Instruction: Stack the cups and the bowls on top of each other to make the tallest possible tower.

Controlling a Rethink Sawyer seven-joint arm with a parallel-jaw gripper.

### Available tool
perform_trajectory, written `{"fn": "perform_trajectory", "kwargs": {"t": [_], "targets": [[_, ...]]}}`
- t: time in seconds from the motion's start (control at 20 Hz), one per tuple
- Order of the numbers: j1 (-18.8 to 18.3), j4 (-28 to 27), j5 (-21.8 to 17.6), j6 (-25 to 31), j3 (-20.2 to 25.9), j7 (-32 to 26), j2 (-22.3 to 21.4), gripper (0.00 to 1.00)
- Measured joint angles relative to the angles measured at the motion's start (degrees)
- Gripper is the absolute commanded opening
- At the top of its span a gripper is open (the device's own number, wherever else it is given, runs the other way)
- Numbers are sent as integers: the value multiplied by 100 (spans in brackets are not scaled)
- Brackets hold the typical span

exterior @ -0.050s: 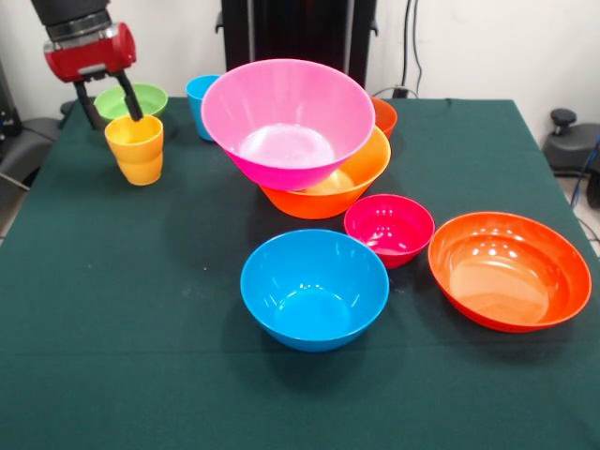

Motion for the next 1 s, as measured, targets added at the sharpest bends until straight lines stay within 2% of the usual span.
{"fn": "perform_trajectory", "kwargs": {"t": [0.3, 1.0], "targets": [[16, -297, -23, -29, 40, -1, 342, 100], [15, -374, -30, -27, 35, -1, 433, 100]]}}
